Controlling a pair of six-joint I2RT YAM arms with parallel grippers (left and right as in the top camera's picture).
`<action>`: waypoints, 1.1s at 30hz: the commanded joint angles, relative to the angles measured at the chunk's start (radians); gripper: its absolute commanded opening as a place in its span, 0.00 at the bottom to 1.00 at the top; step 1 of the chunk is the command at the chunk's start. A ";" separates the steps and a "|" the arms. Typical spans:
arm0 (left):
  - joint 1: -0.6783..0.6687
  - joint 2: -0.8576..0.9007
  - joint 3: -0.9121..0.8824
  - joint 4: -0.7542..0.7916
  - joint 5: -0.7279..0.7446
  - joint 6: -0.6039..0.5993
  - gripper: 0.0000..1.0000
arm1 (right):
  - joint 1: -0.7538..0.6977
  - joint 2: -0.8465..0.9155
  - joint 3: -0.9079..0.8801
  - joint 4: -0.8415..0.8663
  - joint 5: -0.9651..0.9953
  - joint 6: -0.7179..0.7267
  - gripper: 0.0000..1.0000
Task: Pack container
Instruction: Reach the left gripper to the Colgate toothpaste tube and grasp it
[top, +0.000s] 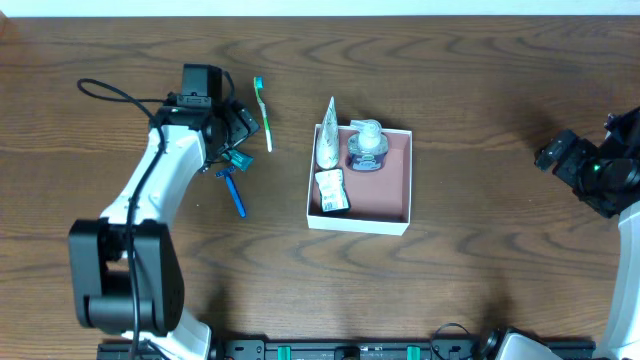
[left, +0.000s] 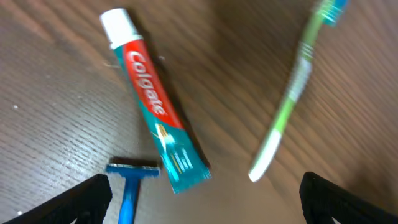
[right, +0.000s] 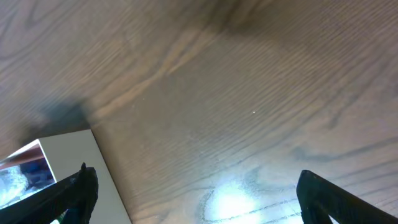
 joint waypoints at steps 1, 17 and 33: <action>0.005 0.041 0.012 0.019 -0.090 -0.113 0.97 | -0.006 -0.013 0.009 0.000 0.002 0.010 0.99; 0.068 0.169 0.012 0.038 -0.108 -0.115 0.97 | -0.006 -0.013 0.009 0.000 0.002 0.010 0.99; 0.089 0.199 0.012 0.056 -0.061 -0.070 0.90 | -0.006 -0.013 0.009 0.000 0.002 0.010 0.99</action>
